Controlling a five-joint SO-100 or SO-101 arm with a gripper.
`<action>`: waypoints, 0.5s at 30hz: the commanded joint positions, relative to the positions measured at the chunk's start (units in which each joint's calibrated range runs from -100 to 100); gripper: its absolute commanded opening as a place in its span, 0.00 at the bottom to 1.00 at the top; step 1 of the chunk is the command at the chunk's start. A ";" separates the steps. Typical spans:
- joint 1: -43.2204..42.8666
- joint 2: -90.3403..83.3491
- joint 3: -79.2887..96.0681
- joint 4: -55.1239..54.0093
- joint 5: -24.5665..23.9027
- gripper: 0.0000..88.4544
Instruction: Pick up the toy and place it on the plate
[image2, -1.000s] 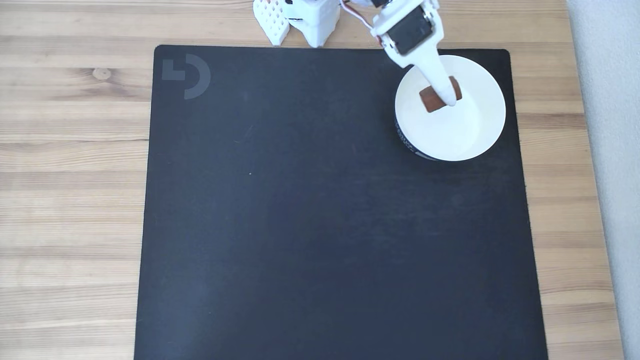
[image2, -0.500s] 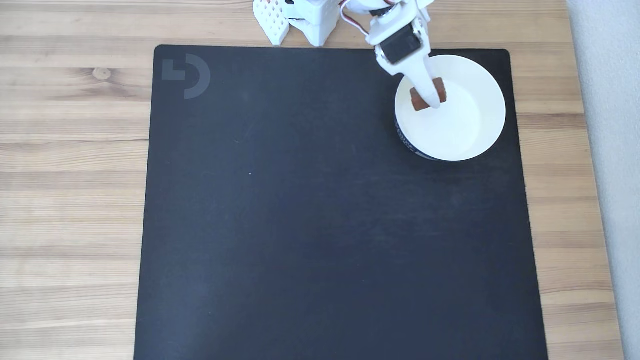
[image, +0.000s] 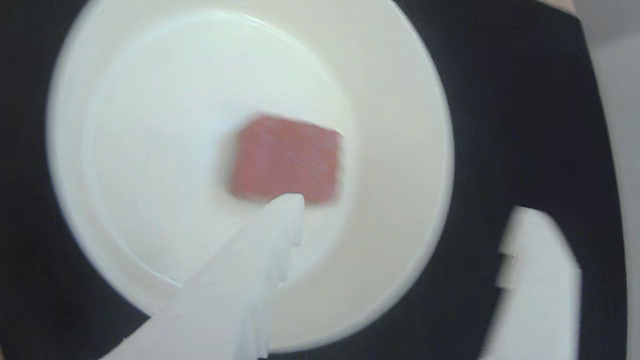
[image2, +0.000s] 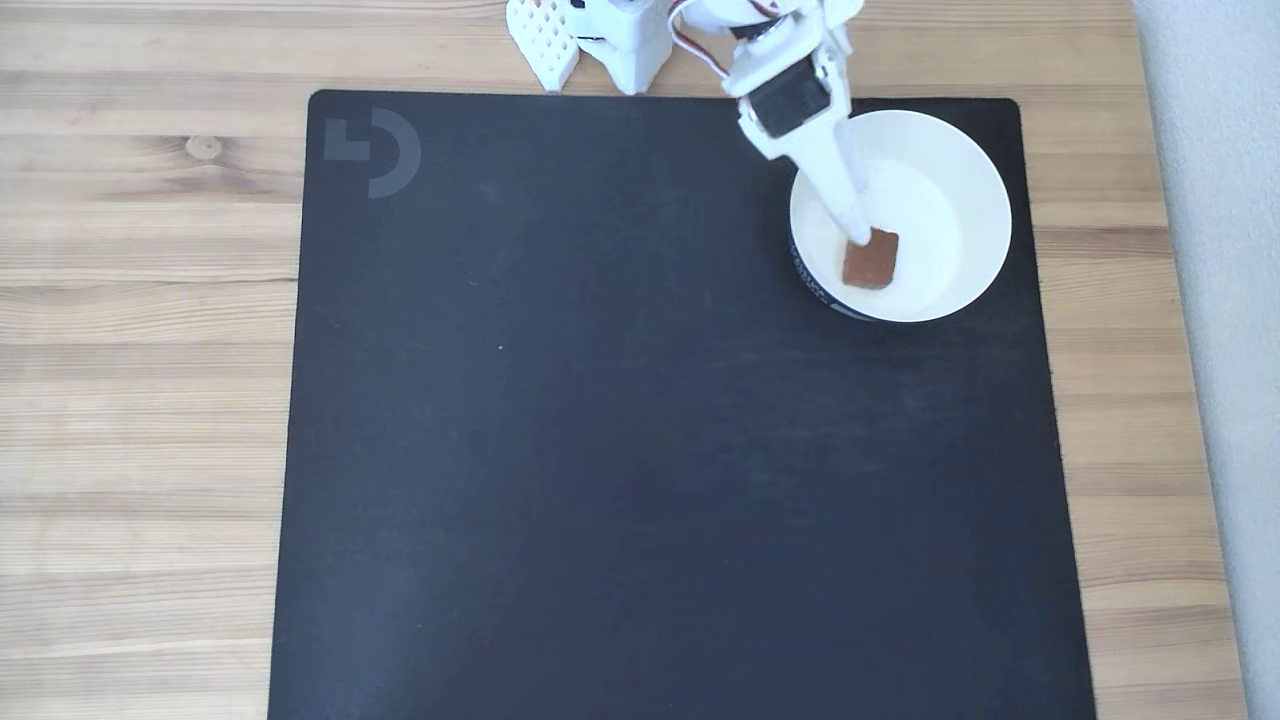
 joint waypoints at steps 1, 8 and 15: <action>7.72 -6.64 0.10 -0.80 0.14 0.02; 24.28 -26.06 8.03 -0.80 3.48 0.03; 40.93 -26.64 9.47 -0.12 16.48 0.03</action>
